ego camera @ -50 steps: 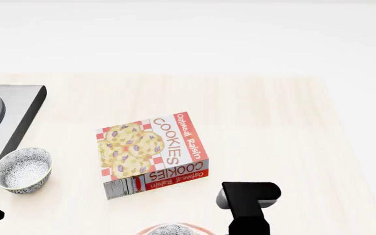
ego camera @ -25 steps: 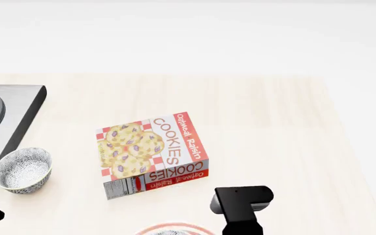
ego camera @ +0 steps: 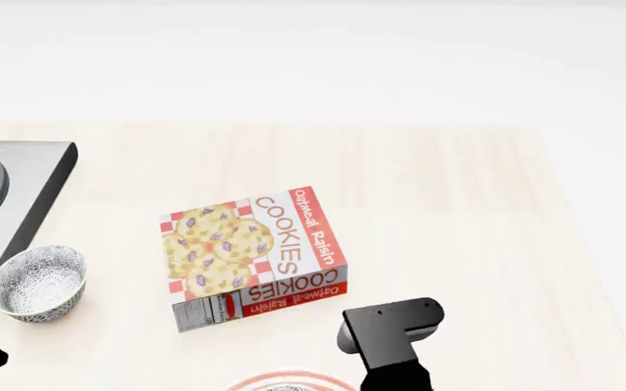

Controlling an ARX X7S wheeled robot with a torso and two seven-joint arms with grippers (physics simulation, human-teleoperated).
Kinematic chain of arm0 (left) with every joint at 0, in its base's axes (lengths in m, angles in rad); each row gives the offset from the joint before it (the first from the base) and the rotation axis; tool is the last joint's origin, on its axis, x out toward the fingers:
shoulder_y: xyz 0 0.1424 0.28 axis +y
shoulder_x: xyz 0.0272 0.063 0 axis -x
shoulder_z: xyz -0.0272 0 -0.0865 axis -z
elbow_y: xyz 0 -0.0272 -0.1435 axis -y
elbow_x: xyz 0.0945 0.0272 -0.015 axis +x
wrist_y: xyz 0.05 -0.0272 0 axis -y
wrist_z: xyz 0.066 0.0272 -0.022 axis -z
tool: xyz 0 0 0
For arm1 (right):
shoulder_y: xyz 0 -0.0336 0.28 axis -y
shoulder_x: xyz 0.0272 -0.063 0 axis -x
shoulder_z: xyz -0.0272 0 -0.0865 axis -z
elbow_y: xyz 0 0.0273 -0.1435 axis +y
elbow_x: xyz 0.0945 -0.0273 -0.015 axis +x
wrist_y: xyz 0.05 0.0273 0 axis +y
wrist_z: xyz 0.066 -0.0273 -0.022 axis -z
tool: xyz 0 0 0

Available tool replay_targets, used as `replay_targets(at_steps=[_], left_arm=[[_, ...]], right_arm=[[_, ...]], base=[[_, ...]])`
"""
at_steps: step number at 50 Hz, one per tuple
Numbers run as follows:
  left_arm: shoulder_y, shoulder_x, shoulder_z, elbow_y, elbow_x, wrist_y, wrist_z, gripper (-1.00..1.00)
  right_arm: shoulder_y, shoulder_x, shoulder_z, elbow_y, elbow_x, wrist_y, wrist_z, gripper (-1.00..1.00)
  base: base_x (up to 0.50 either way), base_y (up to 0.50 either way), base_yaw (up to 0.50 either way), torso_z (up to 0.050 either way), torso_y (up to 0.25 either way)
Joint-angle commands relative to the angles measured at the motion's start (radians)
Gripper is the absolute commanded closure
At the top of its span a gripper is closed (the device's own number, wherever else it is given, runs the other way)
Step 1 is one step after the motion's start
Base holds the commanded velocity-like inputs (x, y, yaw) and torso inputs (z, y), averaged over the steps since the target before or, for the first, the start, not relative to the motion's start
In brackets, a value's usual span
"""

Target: Pick the akita bowl next to the plate and place it on the plate.

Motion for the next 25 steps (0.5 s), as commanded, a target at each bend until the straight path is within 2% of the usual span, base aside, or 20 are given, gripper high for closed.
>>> replay_targets(at_steps=[1, 9, 25], left_arm=[[0.002, -0.003, 0.002, 0.007, -0.005, -0.003, -0.006, -1.00], [0.002, -0.004, 0.004, 0.006, -0.005, -0.001, -0.007, -1.00], [0.007, -0.008, 0.006, 0.015, -0.010, -0.001, -0.013, -1.00]], right_arm=[[0.031, 0.023, 0.024, -0.098, 0.070, 0.049, 0.065, -1.00], [0.078, 0.036, 0.077, -0.169, 0.181, 0.103, 0.184, -1.00], [0.060, 0.058, 0.125, -0.313, 0.261, 0.075, 0.308, -1.00]], base=[[0.00, 0.00, 0.00, 0.000, 0.000], [0.00, 0.00, 0.00, 0.000, 0.000], [0.00, 0.00, 0.00, 0.000, 0.000]])
